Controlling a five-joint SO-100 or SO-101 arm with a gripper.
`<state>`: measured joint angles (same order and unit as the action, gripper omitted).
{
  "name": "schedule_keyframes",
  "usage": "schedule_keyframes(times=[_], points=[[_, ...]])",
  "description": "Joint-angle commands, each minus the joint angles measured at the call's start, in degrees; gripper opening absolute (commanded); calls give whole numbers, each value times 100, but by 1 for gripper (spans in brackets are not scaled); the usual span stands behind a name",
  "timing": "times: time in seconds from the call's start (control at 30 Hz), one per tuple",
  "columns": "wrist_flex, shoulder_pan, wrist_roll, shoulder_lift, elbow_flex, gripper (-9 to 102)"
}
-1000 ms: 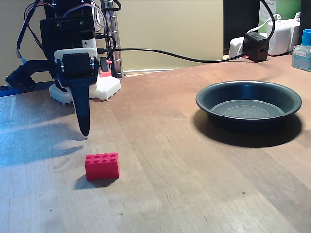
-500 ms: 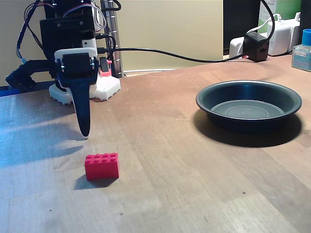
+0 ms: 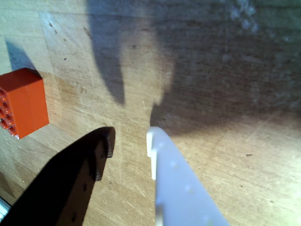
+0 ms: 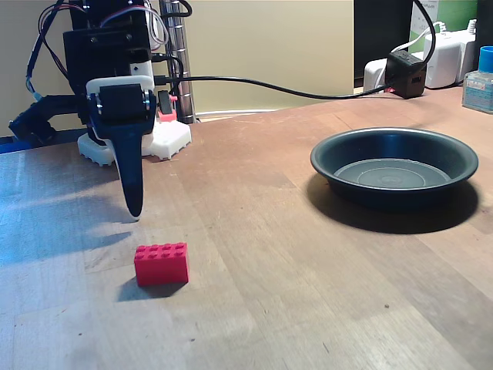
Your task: Grasp a lego block and put it in the bin.
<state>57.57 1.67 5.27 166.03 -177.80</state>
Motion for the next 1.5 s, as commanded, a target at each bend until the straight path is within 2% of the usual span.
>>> schedule_keyframes(times=[0.0,0.1,0.33,0.73,1.1,1.47], points=[[-35,35,18,18,-167,2],[105,-9,26,-62,448,3],[1389,44,26,-290,2030,2],[2865,88,35,-3700,5458,3],[3050,413,26,-6328,7594,2],[3059,510,26,-7805,9053,3]])
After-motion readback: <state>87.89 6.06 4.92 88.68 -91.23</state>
